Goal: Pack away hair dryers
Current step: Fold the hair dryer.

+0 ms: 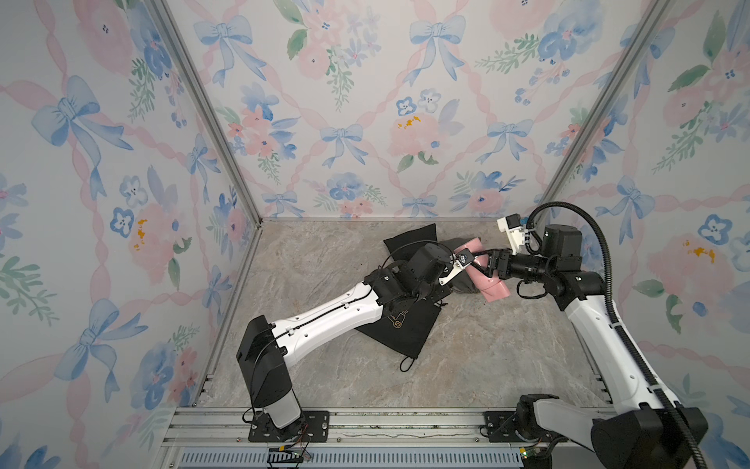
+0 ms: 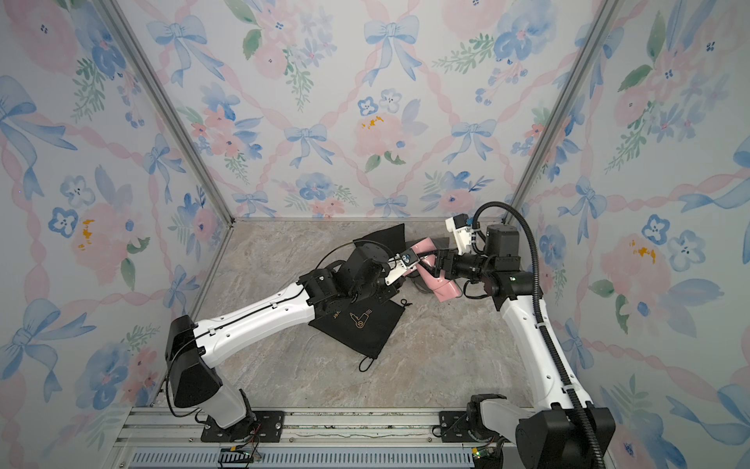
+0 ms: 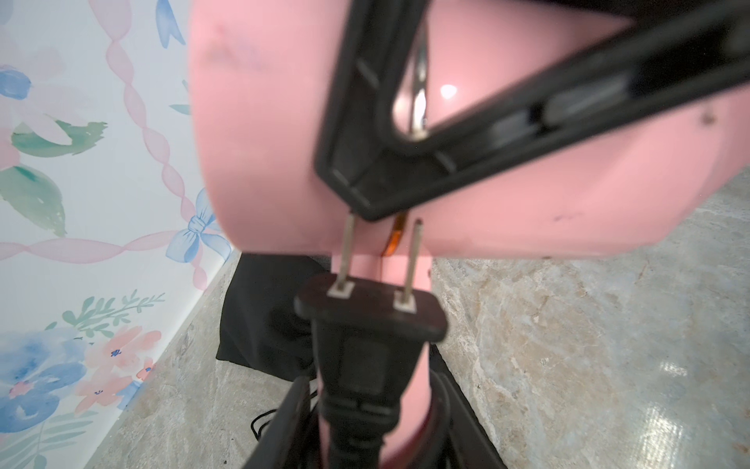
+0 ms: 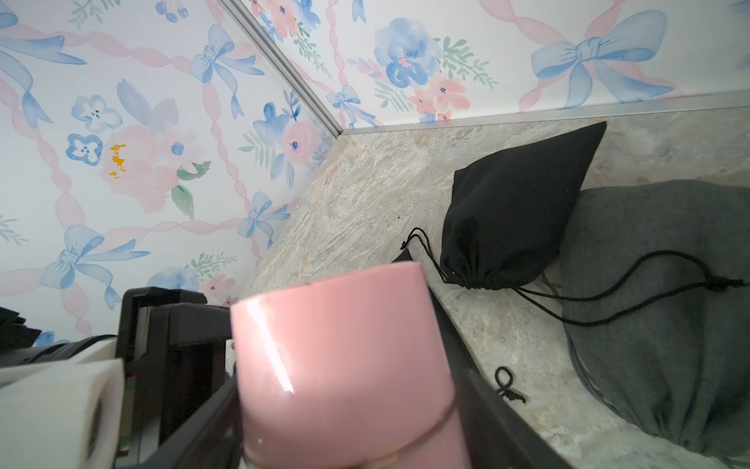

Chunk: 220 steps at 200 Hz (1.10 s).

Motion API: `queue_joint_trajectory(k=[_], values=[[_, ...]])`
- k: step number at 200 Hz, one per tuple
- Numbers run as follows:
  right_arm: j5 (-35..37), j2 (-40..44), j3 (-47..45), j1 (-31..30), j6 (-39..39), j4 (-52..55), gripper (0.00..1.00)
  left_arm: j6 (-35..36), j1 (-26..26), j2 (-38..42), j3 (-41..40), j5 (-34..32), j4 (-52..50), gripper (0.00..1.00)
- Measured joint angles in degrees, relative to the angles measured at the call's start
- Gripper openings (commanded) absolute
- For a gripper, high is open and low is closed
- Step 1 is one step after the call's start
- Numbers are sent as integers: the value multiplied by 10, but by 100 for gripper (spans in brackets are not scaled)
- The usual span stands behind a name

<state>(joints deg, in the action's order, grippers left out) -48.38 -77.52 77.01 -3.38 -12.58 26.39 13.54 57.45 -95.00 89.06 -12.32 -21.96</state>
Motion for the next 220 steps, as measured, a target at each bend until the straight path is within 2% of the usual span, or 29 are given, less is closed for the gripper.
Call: queue_joint_trajectory(k=[49,67,94,130,166,220], values=[[-11,-16,29,0,11,18,76,9,0,0,9,6,-1,6],[-14,-17,34,0,26,23,70,9,0,0,12,7,-5,5],[-21,-21,40,0,40,27,54,8,-1,0,17,9,-14,1],[-21,-23,42,-2,38,13,45,6,-5,-11,44,7,-35,0],[-5,-22,26,-3,-9,-56,39,-7,-20,-31,79,6,-45,0],[52,-4,-21,-26,-107,-172,38,-33,-38,-39,90,3,-31,0]])
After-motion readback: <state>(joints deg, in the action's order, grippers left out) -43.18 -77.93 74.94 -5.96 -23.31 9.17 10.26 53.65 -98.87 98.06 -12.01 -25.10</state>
